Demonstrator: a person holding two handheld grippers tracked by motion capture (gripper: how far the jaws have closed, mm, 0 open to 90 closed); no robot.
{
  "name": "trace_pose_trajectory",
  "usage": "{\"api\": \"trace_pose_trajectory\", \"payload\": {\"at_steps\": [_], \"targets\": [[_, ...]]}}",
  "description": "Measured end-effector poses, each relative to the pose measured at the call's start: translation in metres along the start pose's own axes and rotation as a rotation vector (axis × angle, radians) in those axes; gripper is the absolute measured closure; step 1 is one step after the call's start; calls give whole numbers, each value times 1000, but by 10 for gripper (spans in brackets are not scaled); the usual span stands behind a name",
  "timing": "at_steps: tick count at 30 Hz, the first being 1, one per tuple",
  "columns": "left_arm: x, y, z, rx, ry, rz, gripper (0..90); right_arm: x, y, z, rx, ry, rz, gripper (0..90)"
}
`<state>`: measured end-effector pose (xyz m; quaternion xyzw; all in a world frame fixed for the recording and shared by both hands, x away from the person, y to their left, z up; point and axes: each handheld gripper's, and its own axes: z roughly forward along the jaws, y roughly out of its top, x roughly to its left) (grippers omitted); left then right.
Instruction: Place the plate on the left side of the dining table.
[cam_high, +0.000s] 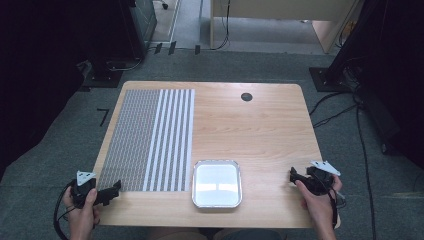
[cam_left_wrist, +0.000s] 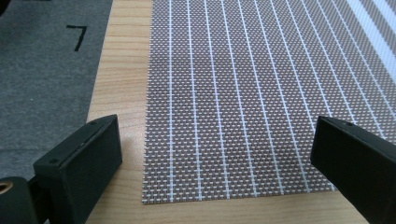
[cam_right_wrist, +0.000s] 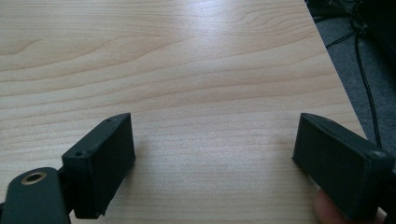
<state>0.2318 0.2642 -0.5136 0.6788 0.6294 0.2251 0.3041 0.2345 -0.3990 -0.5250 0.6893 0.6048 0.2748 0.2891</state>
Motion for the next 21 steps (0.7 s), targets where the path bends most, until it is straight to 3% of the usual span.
{"api": "trace_pose_trajectory", "payload": {"at_steps": [5,11,16,21], "targets": [[-2,2,0,-1,-15,-4,18,-1,-1,-1,-5,1,8,137],[-13,12,-5,-38,-4,21,18,-5,-1,-5,-39,24,52,142],[-25,21,-13,-77,-41,1,19,4,3,-16,-101,23,60,150],[-37,27,-14,-83,-61,0,19,16,4,-22,-112,40,61,153]]}}
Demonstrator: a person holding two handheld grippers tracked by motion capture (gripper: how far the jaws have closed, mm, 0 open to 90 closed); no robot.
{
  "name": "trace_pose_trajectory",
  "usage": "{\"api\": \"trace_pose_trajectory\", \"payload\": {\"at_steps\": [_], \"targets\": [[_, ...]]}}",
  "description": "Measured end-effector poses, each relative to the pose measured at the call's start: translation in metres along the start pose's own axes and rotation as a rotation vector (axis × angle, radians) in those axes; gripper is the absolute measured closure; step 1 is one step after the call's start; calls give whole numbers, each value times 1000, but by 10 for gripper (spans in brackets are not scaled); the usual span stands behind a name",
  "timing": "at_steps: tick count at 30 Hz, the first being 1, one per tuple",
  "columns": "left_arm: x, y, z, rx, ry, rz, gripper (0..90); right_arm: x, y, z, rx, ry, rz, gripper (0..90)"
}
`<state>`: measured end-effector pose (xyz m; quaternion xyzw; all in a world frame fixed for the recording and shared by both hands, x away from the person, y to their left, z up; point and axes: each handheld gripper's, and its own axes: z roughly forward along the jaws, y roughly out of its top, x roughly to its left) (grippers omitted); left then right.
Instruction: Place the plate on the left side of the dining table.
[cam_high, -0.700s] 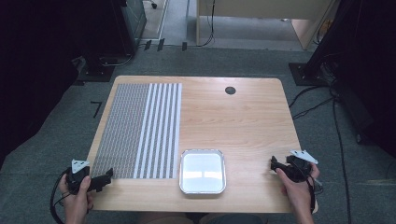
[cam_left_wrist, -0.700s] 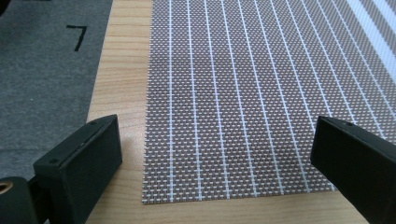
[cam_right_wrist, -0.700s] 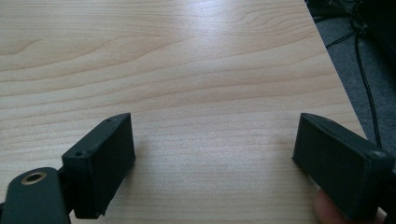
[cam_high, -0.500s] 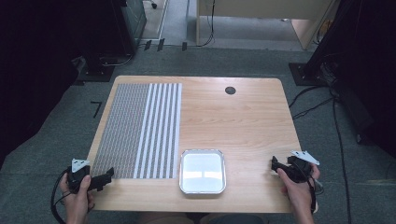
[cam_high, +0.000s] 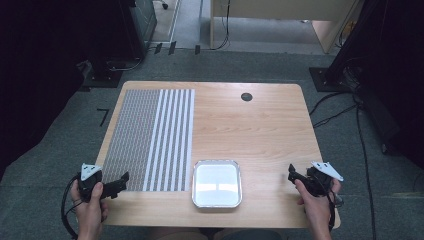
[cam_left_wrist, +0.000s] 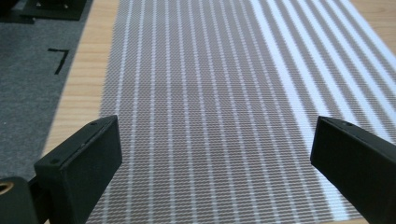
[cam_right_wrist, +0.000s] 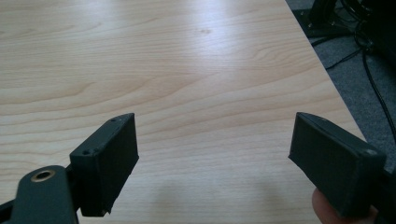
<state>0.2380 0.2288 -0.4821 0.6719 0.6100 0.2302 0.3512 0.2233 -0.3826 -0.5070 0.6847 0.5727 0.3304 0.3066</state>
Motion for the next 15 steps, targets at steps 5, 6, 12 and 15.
{"api": "trace_pose_trajectory", "payload": {"at_steps": [5,6,12,15], "targets": [[-14,3,2,-3,-27,20,19,17,1,-5,-13,-16,-50,153],[-17,4,2,-4,-31,24,19,20,2,-6,-15,-10,-50,154],[-31,6,5,-1,-51,43,19,39,0,-8,-18,35,-64,159],[-38,6,7,4,-57,46,19,48,-2,-8,-16,59,-78,159]]}}
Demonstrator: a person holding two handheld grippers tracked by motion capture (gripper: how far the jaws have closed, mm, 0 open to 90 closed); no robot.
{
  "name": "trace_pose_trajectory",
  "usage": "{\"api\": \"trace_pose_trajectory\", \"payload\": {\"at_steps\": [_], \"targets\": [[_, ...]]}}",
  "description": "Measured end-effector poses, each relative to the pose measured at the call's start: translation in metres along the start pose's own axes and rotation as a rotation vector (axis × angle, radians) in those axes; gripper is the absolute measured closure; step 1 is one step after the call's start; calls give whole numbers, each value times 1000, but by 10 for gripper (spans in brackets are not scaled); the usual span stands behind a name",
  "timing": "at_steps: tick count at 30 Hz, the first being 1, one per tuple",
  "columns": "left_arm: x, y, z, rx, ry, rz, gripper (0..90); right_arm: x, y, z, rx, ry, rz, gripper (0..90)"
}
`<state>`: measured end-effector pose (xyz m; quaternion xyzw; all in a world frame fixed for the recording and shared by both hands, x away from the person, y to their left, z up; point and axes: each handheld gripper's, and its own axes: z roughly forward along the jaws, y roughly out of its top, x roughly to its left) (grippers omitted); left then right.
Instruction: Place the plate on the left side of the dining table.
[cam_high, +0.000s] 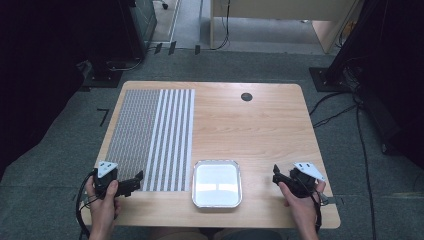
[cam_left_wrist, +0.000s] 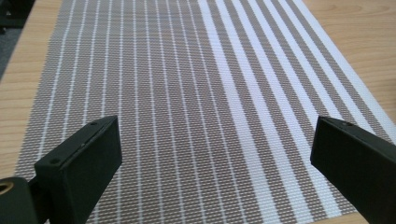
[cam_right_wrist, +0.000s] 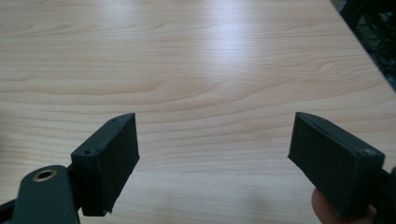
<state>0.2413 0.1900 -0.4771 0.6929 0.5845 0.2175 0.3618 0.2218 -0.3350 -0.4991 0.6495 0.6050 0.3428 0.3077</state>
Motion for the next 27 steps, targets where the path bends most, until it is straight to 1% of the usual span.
{"api": "trace_pose_trajectory", "payload": {"at_steps": [1,2,3,4,5,6,8,10,11,12,13,14,15,16,20,22,23,24,25,27], "targets": [[0,0,0,0,0,0,19,0,0,0,0,0,0,159],[-5,0,2,6,-3,9,19,5,0,0,1,18,2,159],[-5,0,2,6,-3,9,19,5,0,0,1,18,2,159],[-10,0,4,10,-10,17,19,10,-1,0,-1,33,0,160],[-10,0,4,10,-10,17,19,10,-1,0,-1,33,0,160],[-15,0,6,16,-15,28,19,14,-2,1,-3,49,2,161],[-20,0,8,21,-22,40,19,18,-3,1,-3,63,4,162],[-26,0,10,23,-31,44,19,22,-4,1,-3,72,0,164],[-26,0,10,23,-31,44,19,22,-4,1,-3,72,0,164],[-31,0,11,27,-37,55,19,27,-4,1,-6,82,-9,164],[-31,0,11,27,-37,55,19,27,-4,1,-6,82,-9,164],[-35,0,13,32,-45,64,19,31,-5,0,-9,89,-13,166],[-35,0,13,32,-45,64,19,33,-5,0,-11,93,-14,166],[-41,-1,15,33,-52,69,19,35,-5,0,-12,97,-15,167],[-50,-2,19,39,-68,82,19,43,-7,0,-15,112,-24,167],[-55,-2,21,41,-74,89,19,47,-8,1,-15,123,-31,168],[-55,-2,21,41,-74,89,19,47,-8,1,-15,123,-31,168],[-60,-3,23,46,-81,94,19,50,-8,1,-14,130,-30,169],[-60,-3,23,46,-81,94,19,50,-8,1,-14,130,-30,169],[-68,-4,26,53,-92,106,19,54,-10,1,-17,139,-35,181]]}}
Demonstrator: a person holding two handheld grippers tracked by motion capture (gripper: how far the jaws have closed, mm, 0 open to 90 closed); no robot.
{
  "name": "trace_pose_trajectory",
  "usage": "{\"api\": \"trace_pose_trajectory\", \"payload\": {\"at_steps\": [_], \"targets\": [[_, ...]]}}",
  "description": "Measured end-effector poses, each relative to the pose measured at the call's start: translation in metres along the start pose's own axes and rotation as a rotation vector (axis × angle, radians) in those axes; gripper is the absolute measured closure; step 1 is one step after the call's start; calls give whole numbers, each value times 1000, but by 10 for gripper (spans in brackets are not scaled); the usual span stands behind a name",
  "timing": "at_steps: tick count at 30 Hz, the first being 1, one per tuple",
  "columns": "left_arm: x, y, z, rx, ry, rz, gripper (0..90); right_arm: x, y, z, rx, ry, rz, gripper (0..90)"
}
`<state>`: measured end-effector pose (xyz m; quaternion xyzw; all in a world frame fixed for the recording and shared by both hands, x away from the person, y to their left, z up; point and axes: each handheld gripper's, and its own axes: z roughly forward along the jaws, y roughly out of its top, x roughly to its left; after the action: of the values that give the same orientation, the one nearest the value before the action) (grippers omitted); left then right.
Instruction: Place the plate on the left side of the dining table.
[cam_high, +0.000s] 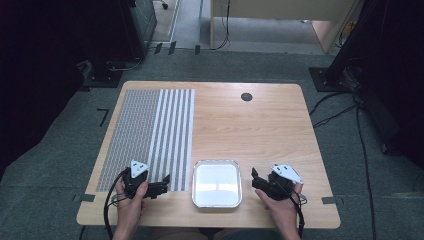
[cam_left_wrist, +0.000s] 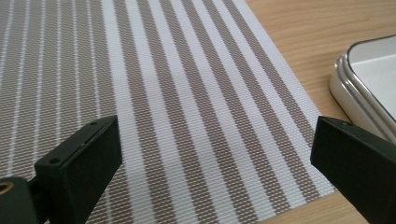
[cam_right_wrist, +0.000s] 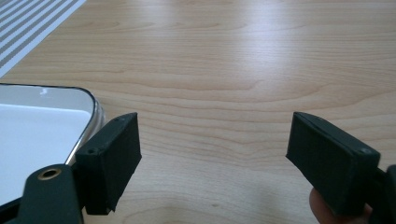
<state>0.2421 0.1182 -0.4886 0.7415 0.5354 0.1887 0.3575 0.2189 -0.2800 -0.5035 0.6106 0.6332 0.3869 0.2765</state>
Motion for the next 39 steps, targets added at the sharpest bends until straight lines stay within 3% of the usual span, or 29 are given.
{"api": "trace_pose_trajectory", "payload": {"at_steps": [6,12,18,22,24,27,29,30,33,39], "targets": [[-13,-1,6,13,-18,15,19,11,-2,1,-4,17,-18,200],[-30,-2,14,30,-56,25,19,18,-4,0,-24,68,-16,264],[-45,-2,20,42,-78,35,19,24,-6,-1,-35,123,-9,398],[-51,-2,22,45,-103,29,20,25,-6,0,-13,185,17,506],[-54,-2,22,39,-105,22,66,26,-7,1,2,206,21,530],[-59,-3,24,42,-72,22,91,27,-8,1,3,209,16,545],[-63,-4,25,43,-57,27,181,29,-9,2,3,253,17,582],[-63,-4,25,43,-57,27,226,29,-9,2,3,253,17,582],[-65,-4,24,32,-64,24,298,29,-11,5,46,296,72,628],[-56,1,11,-33,-88,-63,396,28,-12,4,57,329,114,750]]}}
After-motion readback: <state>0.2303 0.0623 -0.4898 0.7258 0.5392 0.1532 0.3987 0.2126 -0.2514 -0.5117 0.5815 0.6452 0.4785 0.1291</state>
